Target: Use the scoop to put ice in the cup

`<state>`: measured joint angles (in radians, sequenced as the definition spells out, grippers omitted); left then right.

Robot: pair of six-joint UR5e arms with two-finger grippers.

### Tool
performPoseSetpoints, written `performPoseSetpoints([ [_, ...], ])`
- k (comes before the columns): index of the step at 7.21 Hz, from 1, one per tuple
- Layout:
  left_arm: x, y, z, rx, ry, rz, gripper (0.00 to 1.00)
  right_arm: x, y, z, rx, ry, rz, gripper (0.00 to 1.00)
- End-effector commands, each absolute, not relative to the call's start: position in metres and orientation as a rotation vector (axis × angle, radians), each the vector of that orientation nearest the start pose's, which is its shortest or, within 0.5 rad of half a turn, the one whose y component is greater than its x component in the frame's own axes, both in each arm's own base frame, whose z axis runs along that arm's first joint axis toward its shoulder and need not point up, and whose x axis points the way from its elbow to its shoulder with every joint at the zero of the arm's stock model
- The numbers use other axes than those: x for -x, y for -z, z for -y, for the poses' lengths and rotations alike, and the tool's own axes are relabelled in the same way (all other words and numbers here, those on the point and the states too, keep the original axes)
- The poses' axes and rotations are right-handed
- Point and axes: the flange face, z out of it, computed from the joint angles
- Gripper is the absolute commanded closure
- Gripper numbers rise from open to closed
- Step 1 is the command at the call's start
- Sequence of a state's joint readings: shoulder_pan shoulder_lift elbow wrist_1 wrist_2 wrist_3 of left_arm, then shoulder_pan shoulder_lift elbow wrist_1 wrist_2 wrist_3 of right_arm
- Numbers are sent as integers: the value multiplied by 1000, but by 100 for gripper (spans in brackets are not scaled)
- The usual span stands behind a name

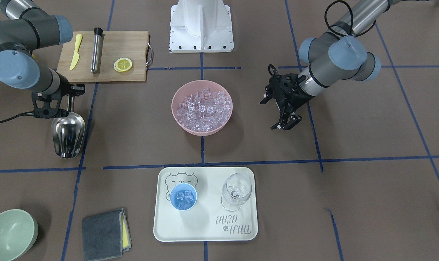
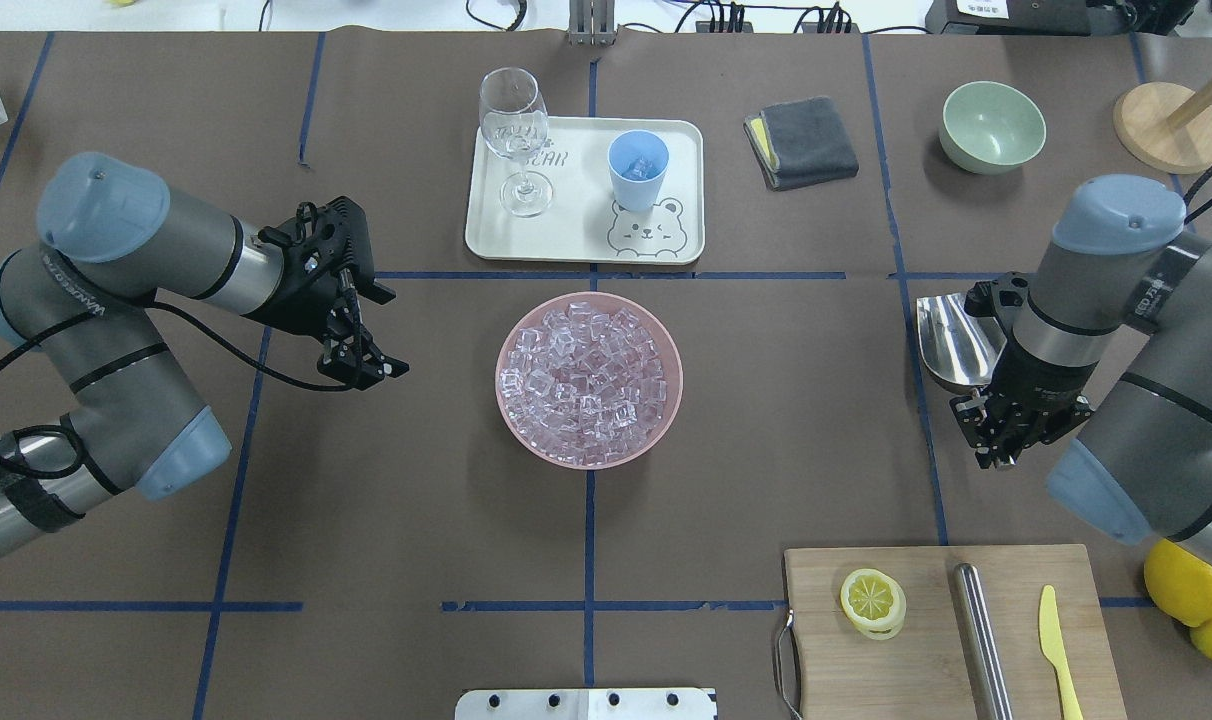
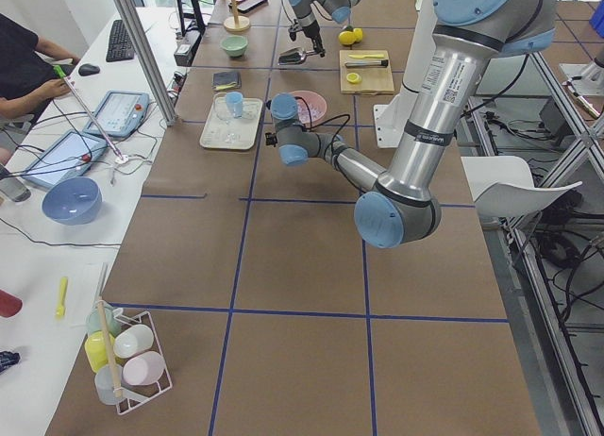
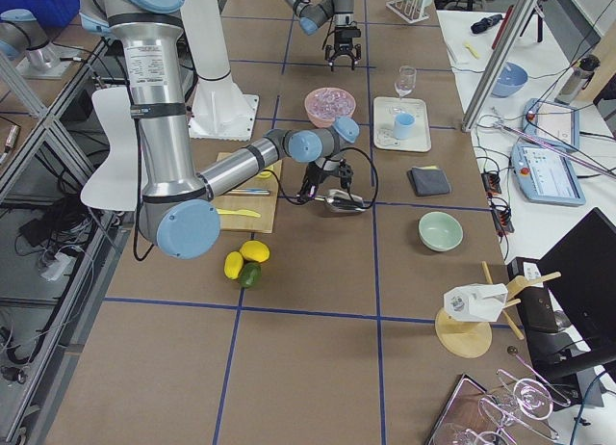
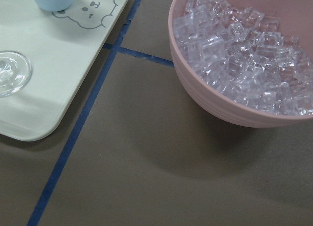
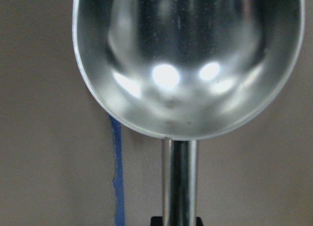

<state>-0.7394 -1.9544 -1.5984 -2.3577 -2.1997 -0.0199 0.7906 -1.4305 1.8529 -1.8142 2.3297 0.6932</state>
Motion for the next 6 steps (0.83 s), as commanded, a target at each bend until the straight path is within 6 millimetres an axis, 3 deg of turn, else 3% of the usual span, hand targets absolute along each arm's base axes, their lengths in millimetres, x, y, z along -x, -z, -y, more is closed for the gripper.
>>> performPoseSetpoints([
  [1, -415, -336, 480, -869, -1067, -1030, 0, 326, -479, 421, 391, 147, 673, 79],
  [2, -415, -336, 480, -869, -1067, -1030, 0, 327, -479, 421, 395, 147, 678, 42],
  [3, -414, -336, 480, -869, -1066, -1030, 0, 327, -480, 420, 397, 147, 676, 15],
  [4, -413, -336, 482, -871, -1063, -1028, 0, 327, -481, 421, 398, 146, 675, 5],
  [6, -405, -336, 488, -877, -1050, -1020, 0, 327, -471, 421, 392, 128, 682, 0],
])
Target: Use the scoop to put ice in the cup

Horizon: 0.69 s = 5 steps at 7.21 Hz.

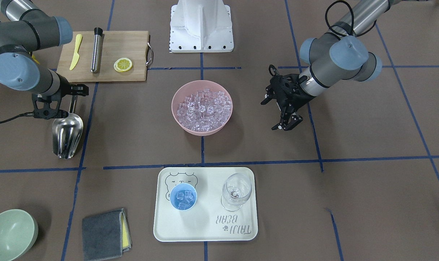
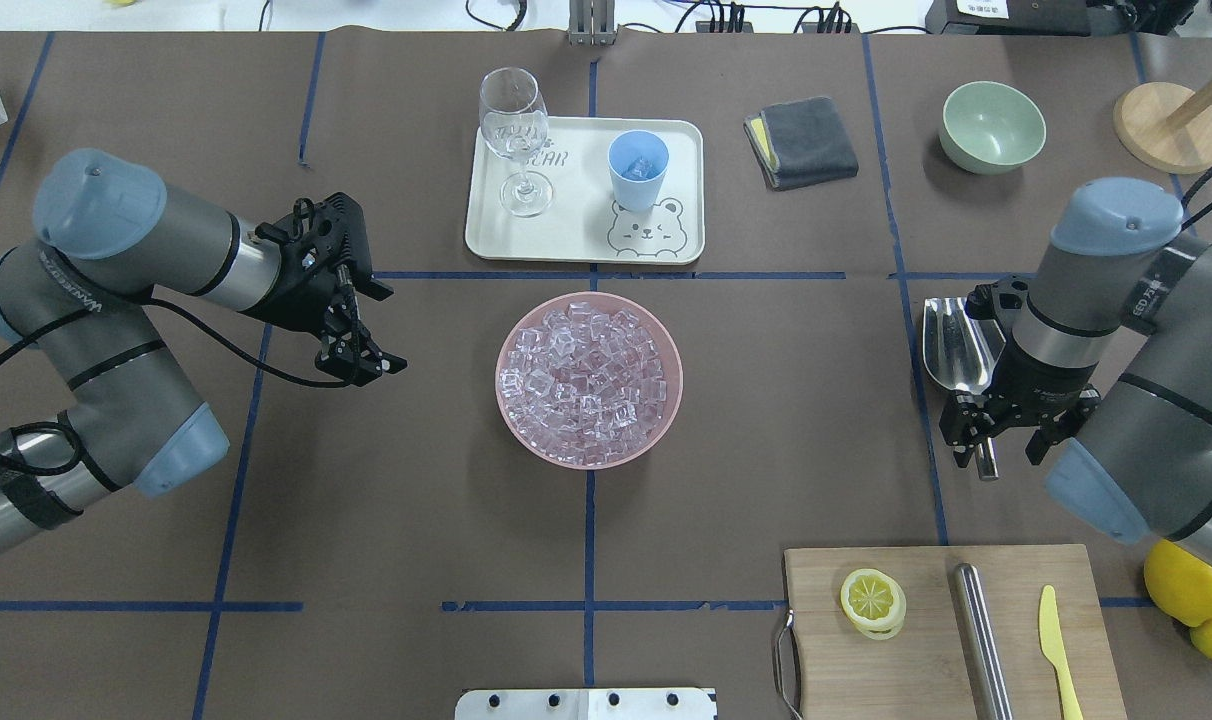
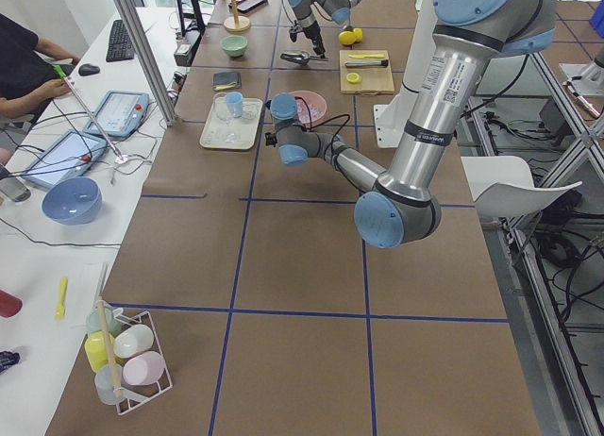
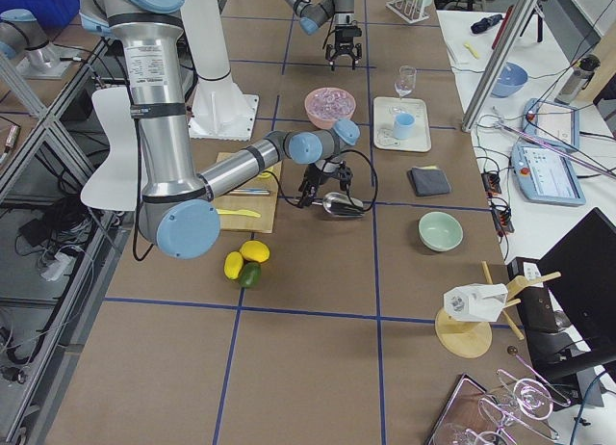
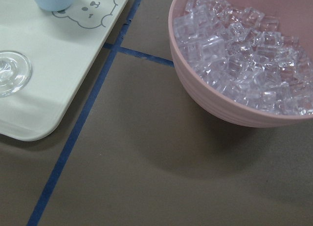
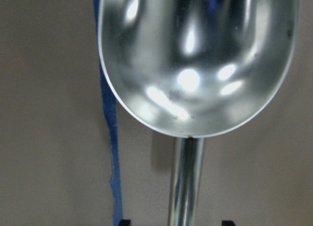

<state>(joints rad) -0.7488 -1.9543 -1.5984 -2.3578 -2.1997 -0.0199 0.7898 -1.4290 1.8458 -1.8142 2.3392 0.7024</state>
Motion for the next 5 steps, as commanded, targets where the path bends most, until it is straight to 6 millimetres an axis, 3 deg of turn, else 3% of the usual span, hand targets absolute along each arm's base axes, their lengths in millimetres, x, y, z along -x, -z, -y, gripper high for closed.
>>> performPoseSetpoints([
  [1, -390, -337, 501, -886, -1023, -1001, 0, 325, -452, 419, 379, 90, 694, 0],
  [2, -363, -345, 524, -854, -964, -956, 0, 318, -434, 421, 341, 85, 713, 0],
  [3, -332, -354, 550, -812, -893, -886, 0, 299, -431, 436, 299, 46, 707, 0],
  [4, -302, -376, 571, -775, -802, -766, 0, 280, -429, 454, 247, 7, 690, 0],
  [5, -273, -426, 570, -752, -703, -574, 0, 258, -425, 471, 207, -29, 690, 0],
])
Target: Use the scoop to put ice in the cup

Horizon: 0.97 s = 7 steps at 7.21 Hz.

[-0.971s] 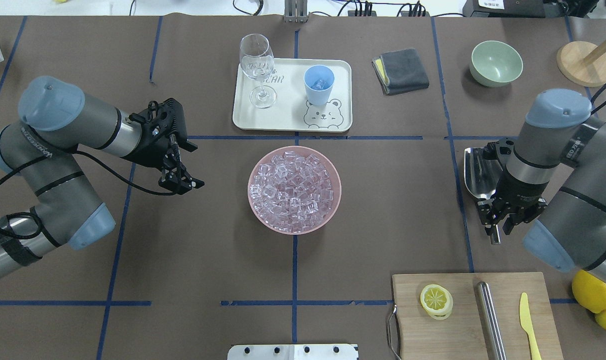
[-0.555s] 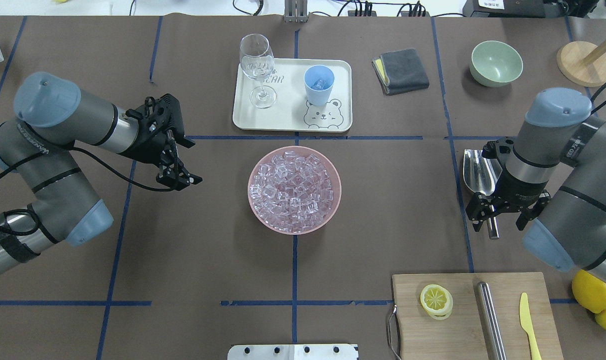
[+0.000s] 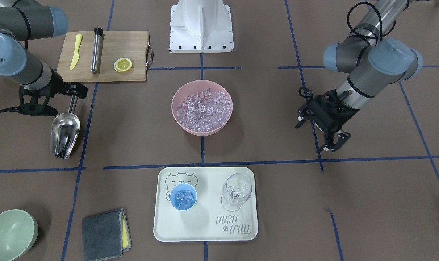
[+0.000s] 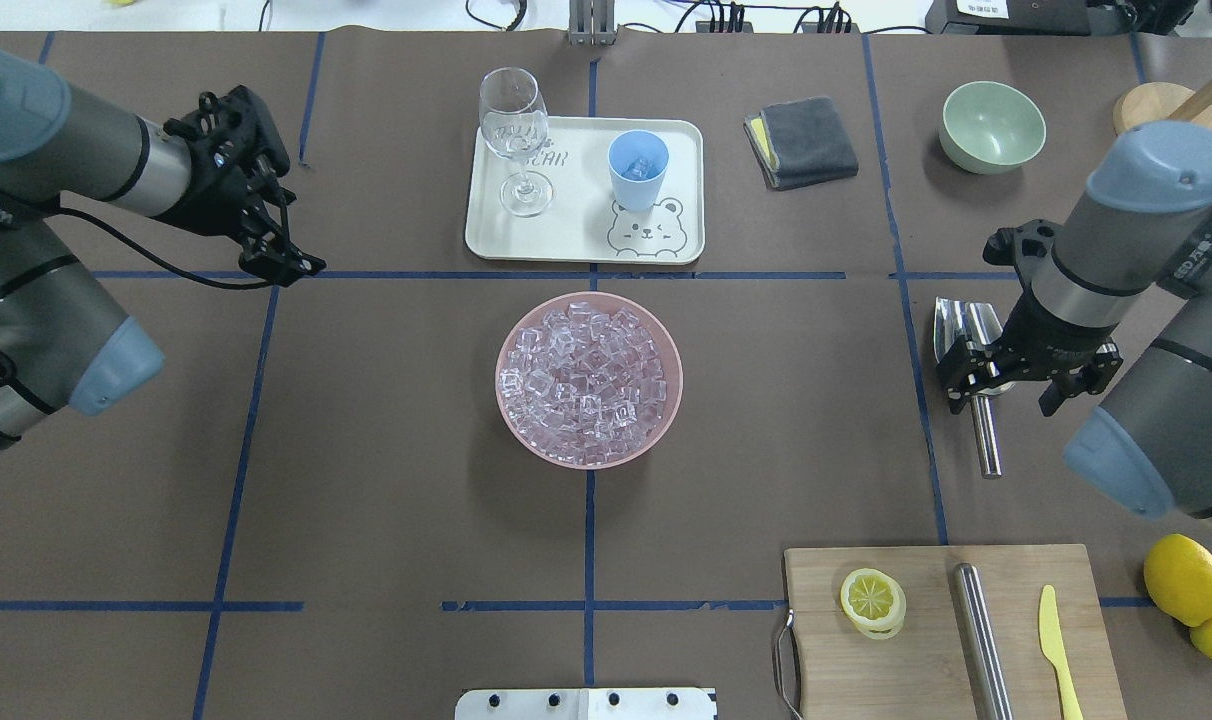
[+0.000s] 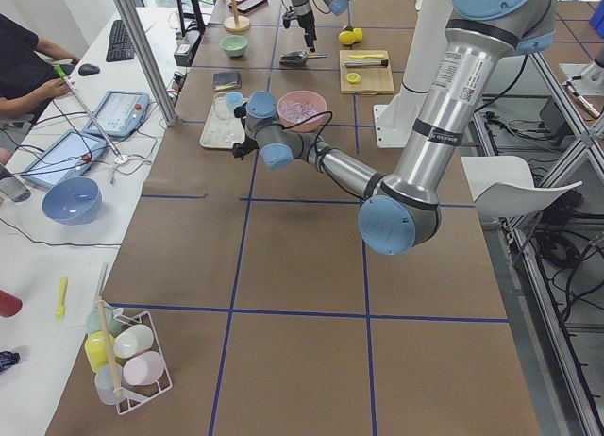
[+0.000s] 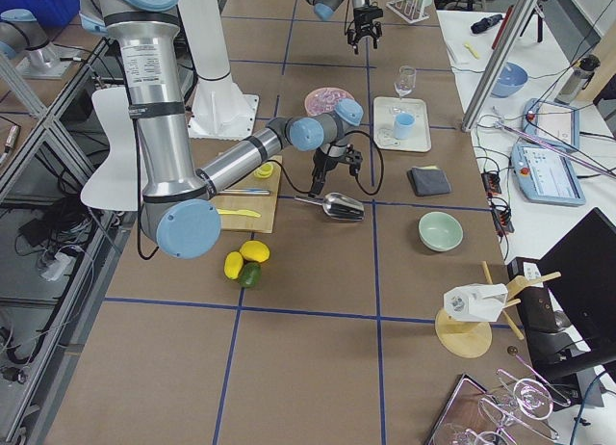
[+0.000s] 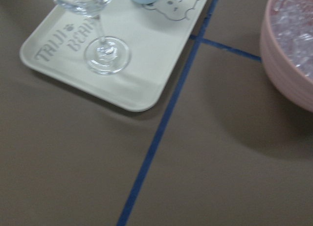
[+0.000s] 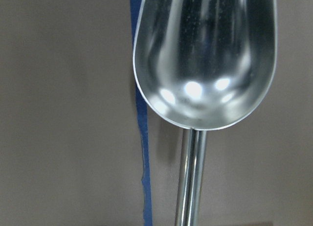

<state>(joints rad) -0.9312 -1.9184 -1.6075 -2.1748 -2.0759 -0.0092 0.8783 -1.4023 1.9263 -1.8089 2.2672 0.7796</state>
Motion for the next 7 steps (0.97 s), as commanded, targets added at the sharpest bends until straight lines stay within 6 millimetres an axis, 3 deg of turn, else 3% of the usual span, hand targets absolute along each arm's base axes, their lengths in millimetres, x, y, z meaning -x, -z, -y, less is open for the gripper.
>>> performPoseSetpoints([
  [1, -247, -450, 561, -728, -661, -509, 0, 241, -424, 480, 187, -55, 695, 0],
  [2, -187, -467, 586, -628, -553, -445, 0, 231, -425, 487, 145, -70, 691, 0],
  [3, -150, -472, 596, -537, -492, -486, 0, 222, -429, 495, 122, -92, 676, 0],
  [5, -55, -507, 596, -300, -320, -735, 0, 178, -460, 524, 93, -109, 659, 0],
  [6, -19, -534, 574, -217, -235, -840, 0, 151, -480, 536, 71, -54, 649, 0],
  [7, -5, -584, 520, -142, -191, -941, 0, 140, -491, 538, 71, -41, 642, 0],
])
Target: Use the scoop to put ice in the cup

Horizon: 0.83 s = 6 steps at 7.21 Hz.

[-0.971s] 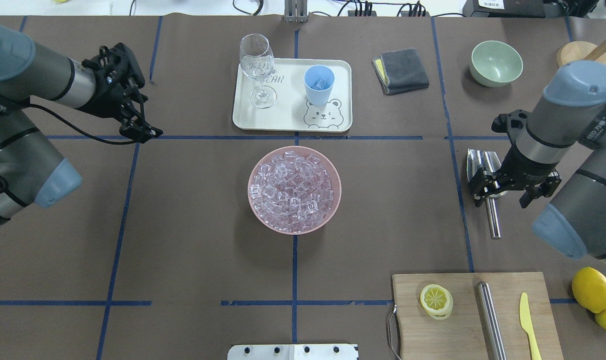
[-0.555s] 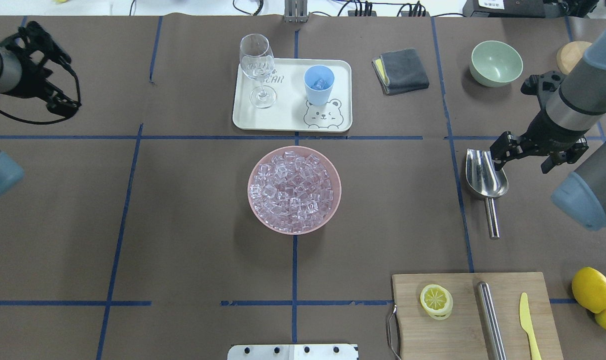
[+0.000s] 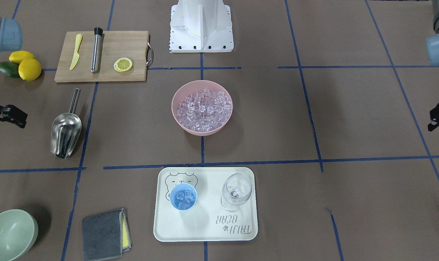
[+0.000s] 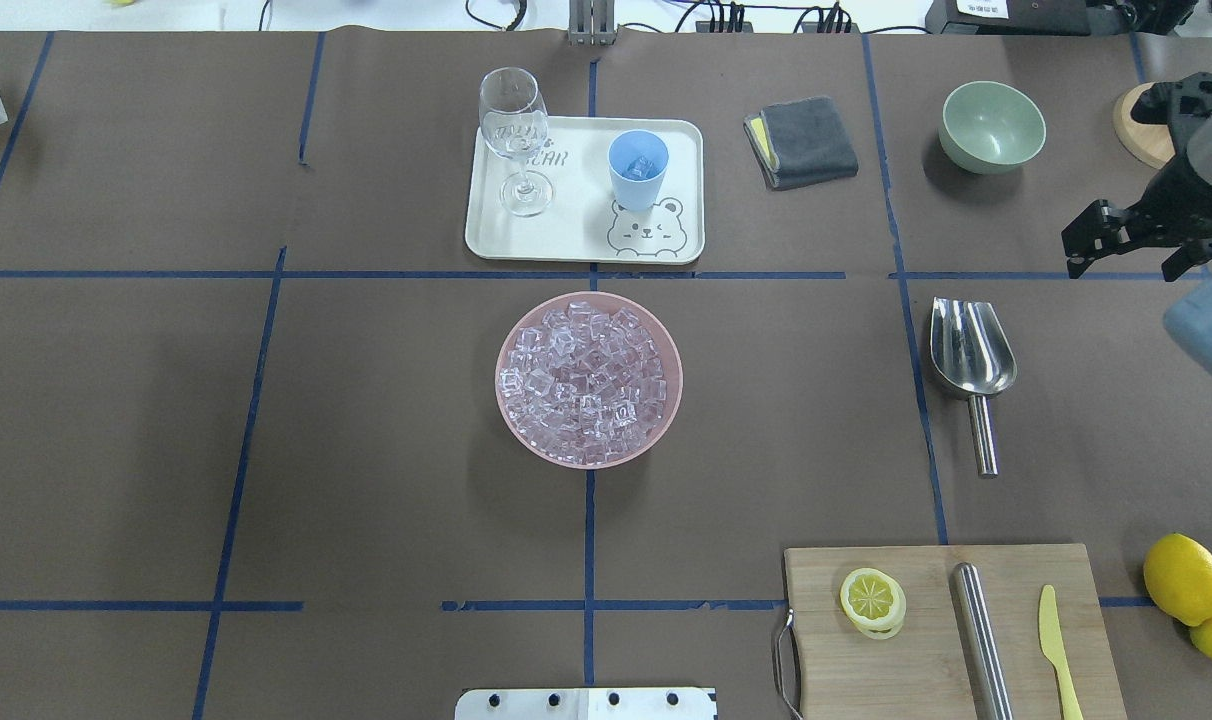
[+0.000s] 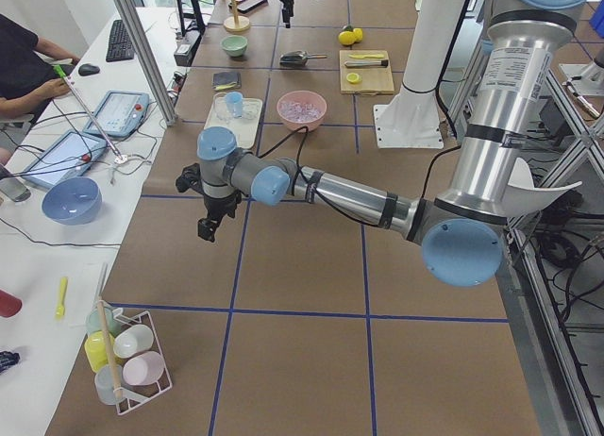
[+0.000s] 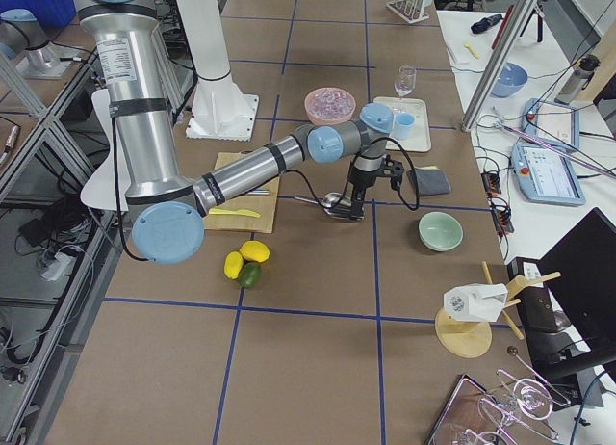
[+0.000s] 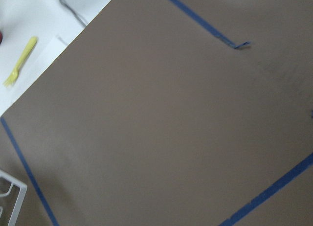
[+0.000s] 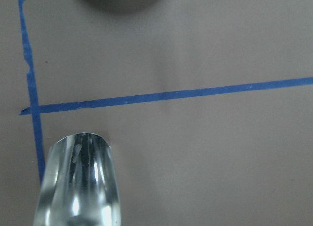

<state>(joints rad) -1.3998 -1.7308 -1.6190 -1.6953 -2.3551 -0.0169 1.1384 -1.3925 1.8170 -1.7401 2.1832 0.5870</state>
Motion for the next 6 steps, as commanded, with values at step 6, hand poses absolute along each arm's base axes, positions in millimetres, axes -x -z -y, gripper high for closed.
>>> performPoseSetpoints([
  [6, 12, -607, 523, -166, -174, -737, 0, 55, -549, 522, 108, -103, 677, 0],
])
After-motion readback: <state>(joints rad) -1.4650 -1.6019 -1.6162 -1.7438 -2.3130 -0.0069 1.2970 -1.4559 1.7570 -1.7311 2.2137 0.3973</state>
